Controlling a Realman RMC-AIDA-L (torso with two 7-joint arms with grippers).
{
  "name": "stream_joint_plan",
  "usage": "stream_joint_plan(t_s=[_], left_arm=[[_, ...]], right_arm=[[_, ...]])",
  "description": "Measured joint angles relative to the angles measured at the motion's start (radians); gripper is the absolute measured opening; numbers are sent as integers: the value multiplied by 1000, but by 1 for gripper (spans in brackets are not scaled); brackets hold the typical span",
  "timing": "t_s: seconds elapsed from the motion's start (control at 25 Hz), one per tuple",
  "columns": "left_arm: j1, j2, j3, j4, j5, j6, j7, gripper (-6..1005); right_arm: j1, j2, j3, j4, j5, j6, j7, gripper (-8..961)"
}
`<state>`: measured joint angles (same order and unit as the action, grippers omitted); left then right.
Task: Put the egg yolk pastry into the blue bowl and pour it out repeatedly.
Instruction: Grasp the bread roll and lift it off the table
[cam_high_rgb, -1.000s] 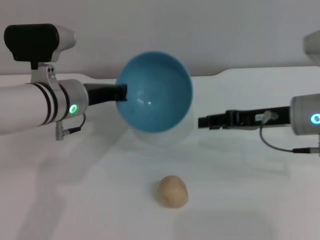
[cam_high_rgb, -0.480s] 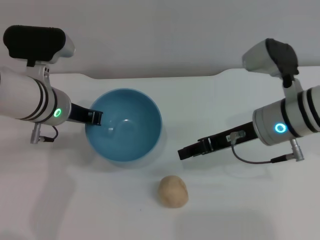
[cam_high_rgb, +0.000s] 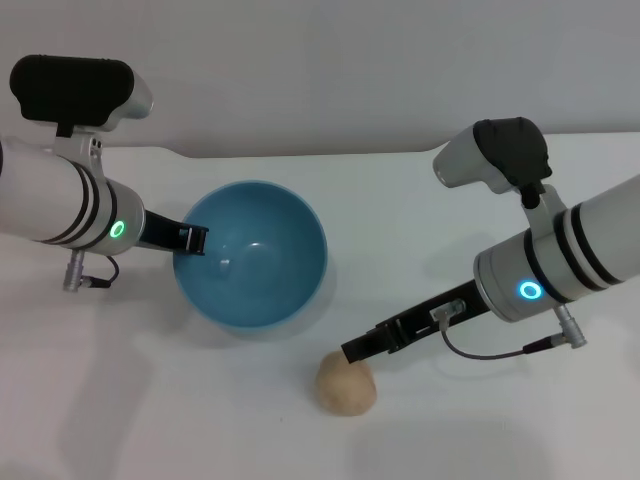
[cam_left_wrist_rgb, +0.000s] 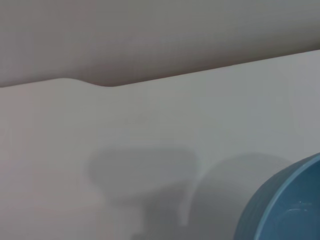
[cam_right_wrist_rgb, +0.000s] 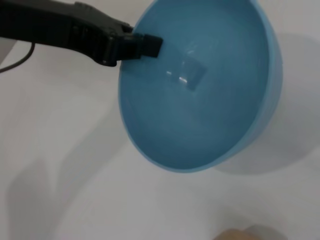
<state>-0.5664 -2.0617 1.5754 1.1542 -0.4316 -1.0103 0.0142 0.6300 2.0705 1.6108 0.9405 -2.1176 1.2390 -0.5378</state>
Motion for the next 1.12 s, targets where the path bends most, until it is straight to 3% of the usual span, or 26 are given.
stream_joint_plan(t_s=[0.56,0.92,1.12], left_arm=[[-2,0,0,-2,-1,1,0,-1],[-17,0,9,-5,-1,-25,0,0],[-22,0,9,-6,-1,-25,0,0]], right_arm=[[32,4,-9,-97,11,-61,50,385],[73,5,-135,-164,90,-145,51,372],[113,5,-143,-237,92,-151,76,365]])
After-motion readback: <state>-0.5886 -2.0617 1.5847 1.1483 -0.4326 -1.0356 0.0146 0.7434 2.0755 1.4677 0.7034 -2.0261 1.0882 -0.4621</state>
